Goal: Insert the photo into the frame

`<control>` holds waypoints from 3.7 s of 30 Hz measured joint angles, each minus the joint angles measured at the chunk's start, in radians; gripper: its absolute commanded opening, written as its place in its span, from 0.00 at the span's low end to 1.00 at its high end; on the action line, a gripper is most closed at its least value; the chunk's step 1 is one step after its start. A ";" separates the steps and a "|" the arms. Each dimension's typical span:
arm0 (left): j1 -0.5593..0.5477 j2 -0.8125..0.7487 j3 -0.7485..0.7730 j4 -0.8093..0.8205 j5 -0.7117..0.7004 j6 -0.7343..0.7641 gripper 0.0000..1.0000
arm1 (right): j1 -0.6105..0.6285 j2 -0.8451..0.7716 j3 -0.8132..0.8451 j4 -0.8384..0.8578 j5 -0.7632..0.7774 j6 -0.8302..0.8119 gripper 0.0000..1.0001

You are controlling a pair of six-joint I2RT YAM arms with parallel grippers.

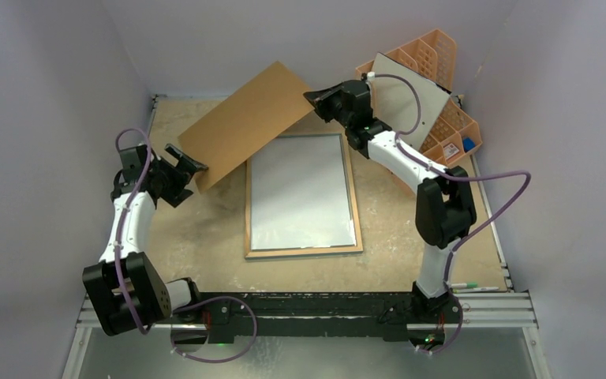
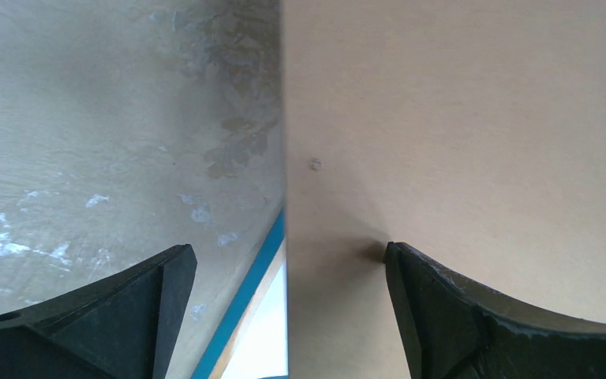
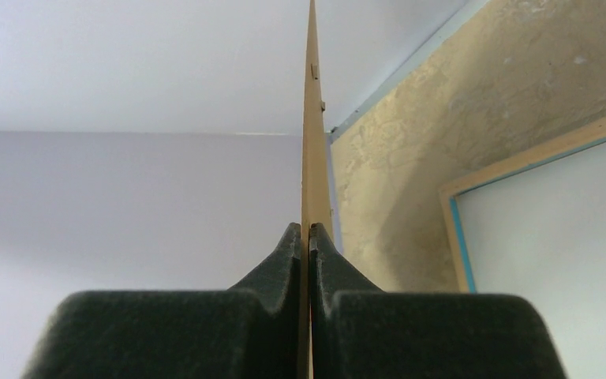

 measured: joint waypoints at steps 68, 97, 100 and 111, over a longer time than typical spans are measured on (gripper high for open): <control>0.011 0.123 0.493 0.237 0.209 -0.695 0.00 | 0.222 -0.325 -0.007 0.116 -0.211 -1.238 0.86; -0.083 -0.009 0.447 0.042 0.163 -0.607 0.00 | 0.414 -0.287 -0.150 0.183 -0.058 -2.299 0.82; -0.083 -0.010 0.441 0.040 0.158 -0.605 0.00 | 0.415 -0.313 -0.150 0.156 -0.098 -2.252 0.85; -0.102 -0.005 0.440 0.040 0.160 -0.605 0.00 | 0.415 -0.375 -0.164 0.107 -0.178 -2.160 0.83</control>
